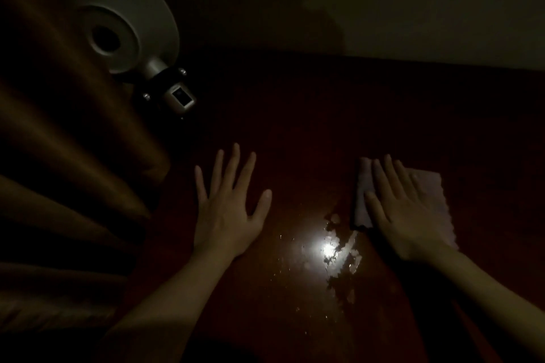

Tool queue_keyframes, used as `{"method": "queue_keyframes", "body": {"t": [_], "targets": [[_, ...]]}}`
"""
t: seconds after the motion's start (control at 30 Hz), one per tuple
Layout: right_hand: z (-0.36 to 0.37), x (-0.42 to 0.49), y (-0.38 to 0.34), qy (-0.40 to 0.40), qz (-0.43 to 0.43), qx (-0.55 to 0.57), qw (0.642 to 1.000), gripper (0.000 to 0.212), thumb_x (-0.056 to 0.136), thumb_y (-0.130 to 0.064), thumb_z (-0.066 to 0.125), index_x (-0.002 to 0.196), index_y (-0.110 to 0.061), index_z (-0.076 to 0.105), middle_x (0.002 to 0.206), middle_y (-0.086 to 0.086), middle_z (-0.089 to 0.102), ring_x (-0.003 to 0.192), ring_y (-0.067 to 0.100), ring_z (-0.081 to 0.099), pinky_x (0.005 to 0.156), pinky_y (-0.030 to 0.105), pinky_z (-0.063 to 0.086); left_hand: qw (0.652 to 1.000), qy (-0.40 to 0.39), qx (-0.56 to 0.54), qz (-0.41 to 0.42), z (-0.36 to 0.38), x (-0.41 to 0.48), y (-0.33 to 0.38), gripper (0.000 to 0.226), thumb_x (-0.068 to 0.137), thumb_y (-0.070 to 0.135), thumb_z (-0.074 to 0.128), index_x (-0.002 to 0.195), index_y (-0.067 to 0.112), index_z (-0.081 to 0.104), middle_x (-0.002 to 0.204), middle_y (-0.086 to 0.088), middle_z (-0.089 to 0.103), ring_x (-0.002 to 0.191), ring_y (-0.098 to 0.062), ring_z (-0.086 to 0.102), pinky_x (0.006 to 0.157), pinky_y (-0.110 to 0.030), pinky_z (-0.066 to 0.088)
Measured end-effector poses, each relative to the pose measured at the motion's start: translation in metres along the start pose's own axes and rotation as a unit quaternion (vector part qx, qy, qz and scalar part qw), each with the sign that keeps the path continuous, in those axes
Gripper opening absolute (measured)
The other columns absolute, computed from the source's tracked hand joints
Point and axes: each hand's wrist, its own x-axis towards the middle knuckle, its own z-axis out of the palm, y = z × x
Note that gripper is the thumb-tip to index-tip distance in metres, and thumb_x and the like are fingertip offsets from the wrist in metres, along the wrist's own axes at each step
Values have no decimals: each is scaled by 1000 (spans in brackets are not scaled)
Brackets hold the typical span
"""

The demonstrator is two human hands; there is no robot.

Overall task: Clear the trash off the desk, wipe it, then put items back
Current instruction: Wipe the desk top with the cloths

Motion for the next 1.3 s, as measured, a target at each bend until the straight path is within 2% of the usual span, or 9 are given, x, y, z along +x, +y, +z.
{"method": "queue_keyframes", "body": {"t": [0.3,0.47,0.57,0.67,0.8,1.0,1.1,1.2,1.3], "targets": [[-13,128,-31,32,-29,-4,999,77,77,-52,-21,145,-16,-21,148,2,-28,138,14,-27,113,34,-17,998,-4,-68,16,7,40,-2,69,90,63,23,151,38,1,161,5,1,148,-12,-4,117,-47,-11],[6,99,-76,45,-208,-6,977,60,98,-42,19,147,-7,28,154,13,25,144,26,20,114,42,13,996,0,-85,5,11,47,-5,65,93,64,14,151,37,4,158,-1,15,146,-16,9,116,-43,-3],[1,65,-35,44,-264,-14,964,55,101,-41,20,145,-11,36,152,10,31,141,22,27,113,37,16,996,4,-88,6,7,51,-2,64,94,61,16,151,33,13,158,0,18,147,-14,12,118,-41,-4],[-12,98,-10,71,-194,-29,978,58,101,-40,12,144,-7,32,150,13,30,138,24,28,115,34,8,995,11,-96,-1,4,59,-1,64,95,61,15,151,31,15,160,1,15,147,-16,12,118,-43,-5],[-9,158,-57,101,-79,-12,992,65,98,-46,0,148,-8,13,155,14,14,145,27,8,115,35,-6,995,6,-97,-5,7,64,-6,66,92,63,19,151,35,9,160,2,12,147,-14,7,117,-45,-5],[11,67,-93,68,-218,-9,974,58,100,-40,21,147,-8,29,155,13,23,144,25,19,113,42,16,993,13,-112,35,7,63,-17,66,92,65,16,150,33,10,159,2,13,148,-12,5,117,-49,-6],[13,17,-57,53,-173,-15,983,56,101,-39,19,147,-7,29,154,11,24,143,21,20,113,38,15,990,26,-130,56,6,65,-17,66,93,64,18,150,33,9,160,3,9,148,-12,3,117,-53,-5],[5,16,-40,61,-70,-53,994,59,102,-43,8,149,-9,15,156,11,13,145,19,8,116,32,0,974,50,-198,102,1,69,-10,63,94,57,27,149,26,19,159,2,13,148,-13,8,119,-45,-5],[4,43,-64,58,3,-24,998,67,89,-50,-14,146,-15,-14,155,5,-16,142,15,-19,114,30,-17,956,79,-244,143,-5,59,-12,55,94,42,37,143,18,35,154,0,27,145,-17,20,120,-41,7]]}}
